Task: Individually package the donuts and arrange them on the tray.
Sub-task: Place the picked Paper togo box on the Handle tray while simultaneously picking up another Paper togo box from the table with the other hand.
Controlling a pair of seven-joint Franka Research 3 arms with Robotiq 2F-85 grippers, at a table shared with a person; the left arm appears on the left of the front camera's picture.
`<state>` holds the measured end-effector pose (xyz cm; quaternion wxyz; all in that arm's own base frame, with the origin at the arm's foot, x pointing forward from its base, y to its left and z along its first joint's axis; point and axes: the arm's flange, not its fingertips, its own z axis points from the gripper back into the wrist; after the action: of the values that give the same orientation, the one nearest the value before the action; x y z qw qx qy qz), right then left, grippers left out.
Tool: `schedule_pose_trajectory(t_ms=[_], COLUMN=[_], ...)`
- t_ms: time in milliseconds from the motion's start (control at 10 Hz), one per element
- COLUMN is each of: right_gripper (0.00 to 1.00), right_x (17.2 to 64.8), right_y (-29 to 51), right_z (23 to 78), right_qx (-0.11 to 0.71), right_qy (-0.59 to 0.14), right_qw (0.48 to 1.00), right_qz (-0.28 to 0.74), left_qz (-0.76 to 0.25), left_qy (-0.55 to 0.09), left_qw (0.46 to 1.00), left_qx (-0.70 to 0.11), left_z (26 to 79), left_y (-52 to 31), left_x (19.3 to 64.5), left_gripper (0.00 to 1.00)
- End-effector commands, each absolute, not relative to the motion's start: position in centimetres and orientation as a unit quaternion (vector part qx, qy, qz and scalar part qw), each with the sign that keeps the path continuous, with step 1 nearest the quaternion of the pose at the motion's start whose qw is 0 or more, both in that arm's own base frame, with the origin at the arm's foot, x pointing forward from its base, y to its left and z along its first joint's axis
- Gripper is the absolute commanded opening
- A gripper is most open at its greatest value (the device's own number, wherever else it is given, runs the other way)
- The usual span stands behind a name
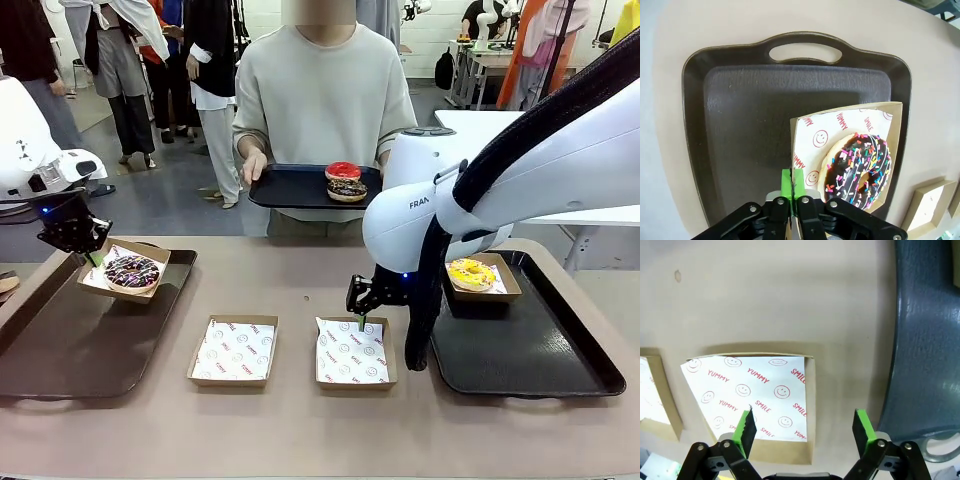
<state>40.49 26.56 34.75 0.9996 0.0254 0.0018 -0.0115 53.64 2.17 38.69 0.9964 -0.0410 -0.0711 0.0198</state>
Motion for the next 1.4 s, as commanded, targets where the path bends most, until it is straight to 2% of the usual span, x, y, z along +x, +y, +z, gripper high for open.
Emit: schedule_pose_trajectory(t_ms=[0,300,800,1300], right_gripper=[1.0,1.0,1.0,1.0], right_x=[40.6,40.5,38.9,38.6], right_y=[26.6,26.6,26.1,26.4], right_z=[34.5,34.6,32.6,31.3], right_qx=[0.026,0.025,-0.022,-0.01], right_qy=[0.004,0.003,-0.014,-0.007], right_qw=[1.0,1.0,0.995,0.997], right_qz=[0.002,-0.007,-0.093,-0.078], left_qz=[0.02,0.02,0.034,0.06], left_qy=[-0.072,-0.071,-0.033,-0.024], left_qw=[0.996,0.996,0.999,0.998], left_qx=[-0.041,-0.041,-0.007,-0.005], left_z=[38.7,38.7,39.0,38.0], left_y=[2.2,2.2,0.8,0.7], left_x=[53.6,53.6,54.1,56.2], left_gripper=[0.01,0.01,0.01,0.01])
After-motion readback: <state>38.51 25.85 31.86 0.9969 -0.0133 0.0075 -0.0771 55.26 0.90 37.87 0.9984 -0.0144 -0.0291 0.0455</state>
